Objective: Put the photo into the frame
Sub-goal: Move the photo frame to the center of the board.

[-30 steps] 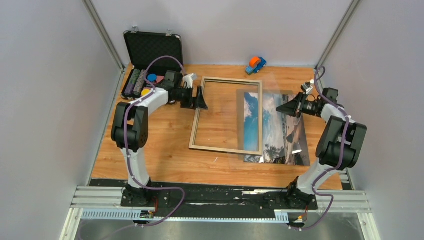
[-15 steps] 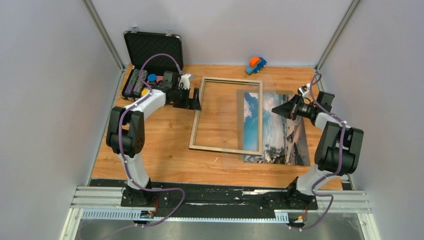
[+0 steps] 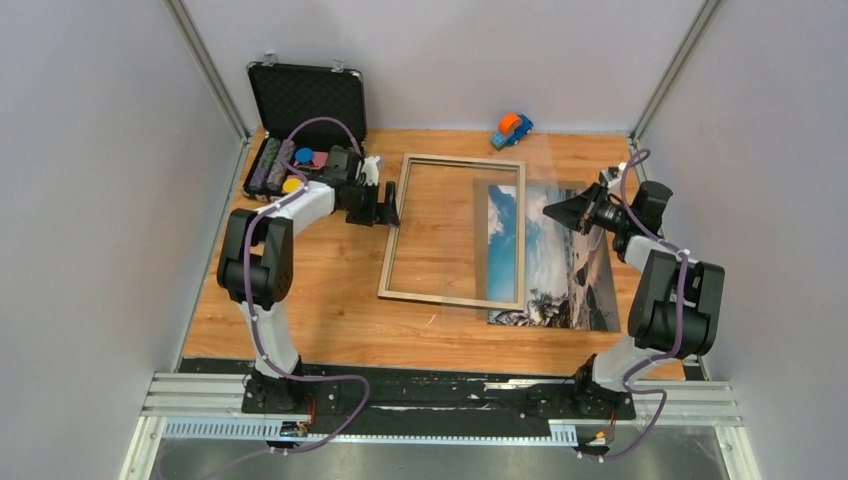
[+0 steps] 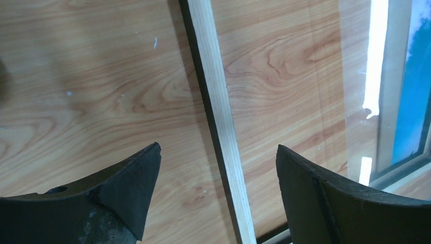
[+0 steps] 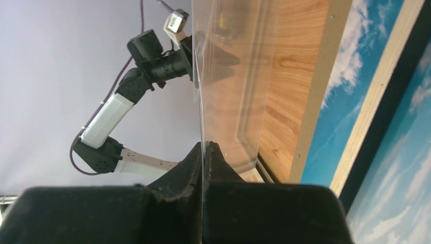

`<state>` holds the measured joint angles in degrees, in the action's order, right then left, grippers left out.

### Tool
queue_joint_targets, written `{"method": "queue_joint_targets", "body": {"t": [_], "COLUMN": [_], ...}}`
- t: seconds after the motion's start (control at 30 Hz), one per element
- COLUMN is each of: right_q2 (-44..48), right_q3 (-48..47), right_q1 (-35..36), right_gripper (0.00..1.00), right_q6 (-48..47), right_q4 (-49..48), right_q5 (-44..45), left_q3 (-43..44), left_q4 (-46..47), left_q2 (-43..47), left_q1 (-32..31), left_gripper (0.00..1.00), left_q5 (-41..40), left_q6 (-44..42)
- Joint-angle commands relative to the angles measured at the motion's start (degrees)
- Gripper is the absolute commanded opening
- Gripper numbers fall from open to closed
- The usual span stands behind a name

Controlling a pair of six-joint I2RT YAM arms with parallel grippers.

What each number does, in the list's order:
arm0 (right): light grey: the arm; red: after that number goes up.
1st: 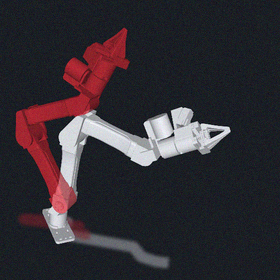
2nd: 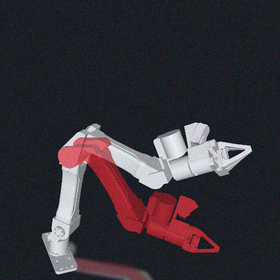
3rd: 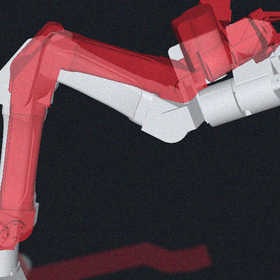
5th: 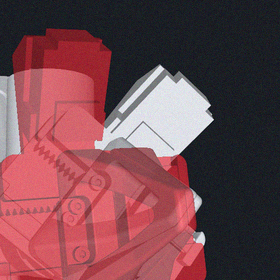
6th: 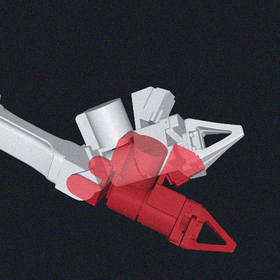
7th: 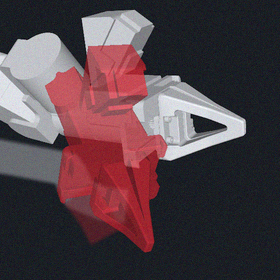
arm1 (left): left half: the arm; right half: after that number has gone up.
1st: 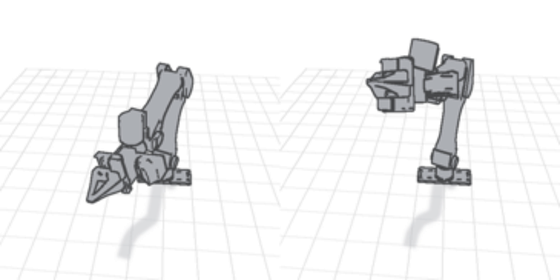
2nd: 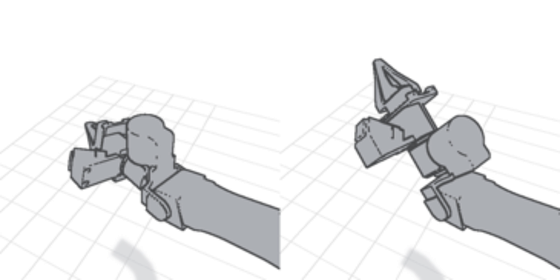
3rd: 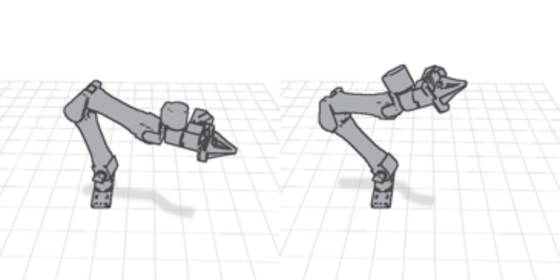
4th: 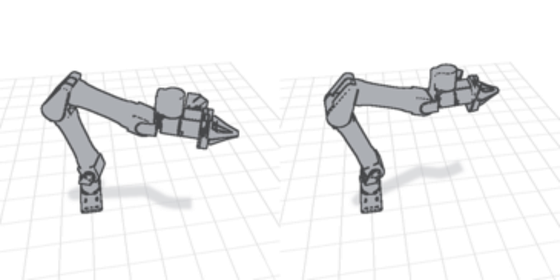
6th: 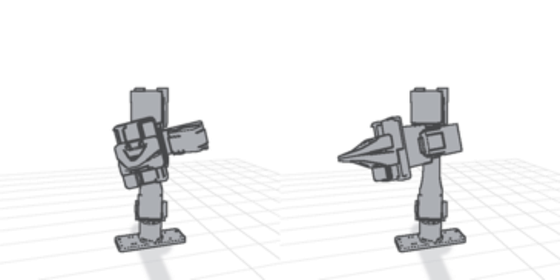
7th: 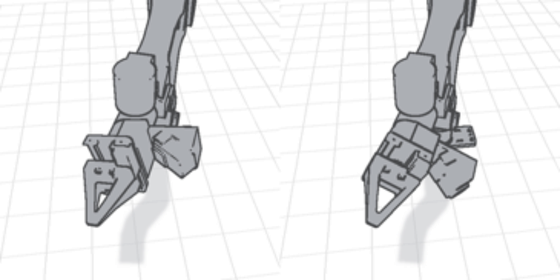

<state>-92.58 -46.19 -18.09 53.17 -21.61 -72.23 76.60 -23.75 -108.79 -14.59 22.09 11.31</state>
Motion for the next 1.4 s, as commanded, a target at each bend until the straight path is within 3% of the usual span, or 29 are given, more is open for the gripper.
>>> {"method": "queue_joint_targets", "body": {"t": [0.0, 0.33, 0.6, 0.93, 1.23, 1.37], "right_q2": [0.36, -2.25, -5.39, -6.99, -7.95, -8.24], "right_q3": [-1.48, -4.89, -5.66, -6.76, -4.99, -2.62], "right_q1": [1.81, 4.37, 5.42, 6.26, 8.33, 9.25], "right_gripper": [0.00, 0.00, 0.00, 0.00, 0.00, 0.00], "right_q6": [10.13, 18.88, 22.47, 21.48, 20.92, 21.28], "right_q4": [-11.71, -20.30, -24.62, -24.65, -25.80, -27.43], "right_q5": [0.30, 3.76, 5.02, 6.41, 8.07, 9.41], "left_q3": [-1.09, -4.23, -9.84, -18.78, -25.47, -27.69], "left_q4": [1.61, 5.86, 8.49, 12.22, 16.93, 18.78], "left_q2": [-2.77, -5.85, -2.38, 2.31, 8.90, 10.89], "left_q1": [0.18, 0.08, -1.40, -2.62, -2.89, -3.36], "left_gripper": [0.88, 0.62, 0.45, 0.05, 0.00, 0.11], "left_q5": [1.92, 4.90, 3.31, 2.69, 0.45, 0.35], "left_q6": [3.55, 8.42, 11.66, 17.14, 23.65, 26.53]}}
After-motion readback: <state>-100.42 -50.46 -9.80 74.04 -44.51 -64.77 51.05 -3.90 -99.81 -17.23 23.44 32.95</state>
